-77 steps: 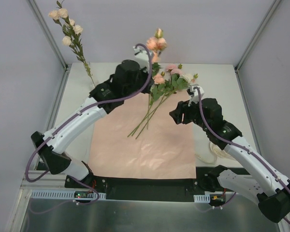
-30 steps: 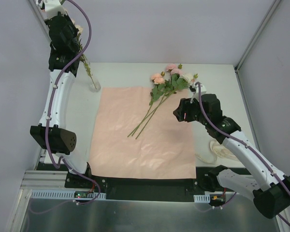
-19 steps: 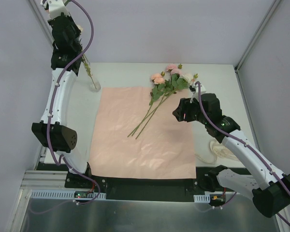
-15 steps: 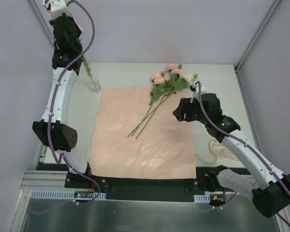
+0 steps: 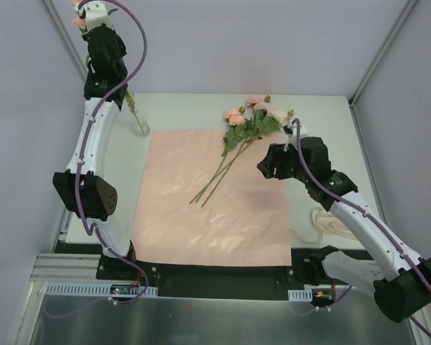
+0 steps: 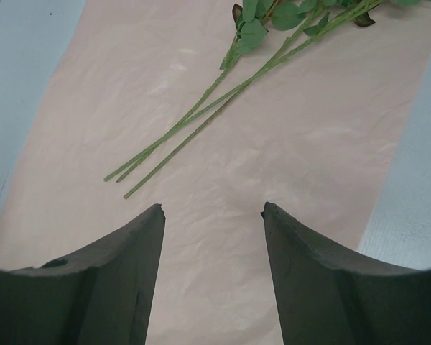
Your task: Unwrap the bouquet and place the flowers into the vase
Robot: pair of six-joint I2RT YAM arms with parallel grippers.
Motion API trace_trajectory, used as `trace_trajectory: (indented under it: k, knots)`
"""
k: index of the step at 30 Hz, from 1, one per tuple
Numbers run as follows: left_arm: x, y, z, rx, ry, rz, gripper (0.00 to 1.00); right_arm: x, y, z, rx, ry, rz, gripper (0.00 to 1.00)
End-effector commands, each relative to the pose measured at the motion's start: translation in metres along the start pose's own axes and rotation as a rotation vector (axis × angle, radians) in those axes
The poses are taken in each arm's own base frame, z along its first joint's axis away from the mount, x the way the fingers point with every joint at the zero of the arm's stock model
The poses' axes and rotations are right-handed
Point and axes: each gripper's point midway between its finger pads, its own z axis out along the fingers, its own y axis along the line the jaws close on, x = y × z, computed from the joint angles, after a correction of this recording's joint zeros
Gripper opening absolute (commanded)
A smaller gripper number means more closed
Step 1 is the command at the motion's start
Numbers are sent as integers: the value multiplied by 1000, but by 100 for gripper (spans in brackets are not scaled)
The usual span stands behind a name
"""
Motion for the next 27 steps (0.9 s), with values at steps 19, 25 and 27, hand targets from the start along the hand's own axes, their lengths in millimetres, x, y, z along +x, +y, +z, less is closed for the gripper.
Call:
trace_trajectory:
  k: [19,25,27]
  knots:
    - [58,-2,18,-18,88,12,1,-21,9,-4,-33,-39,16,60]
    - [81,-3,18,-12,131,13,1,-19,7,-4,-29,-36,19,60]
    - [85,-4,17,-9,139,13,1,-18,7,-3,-29,-32,17,60]
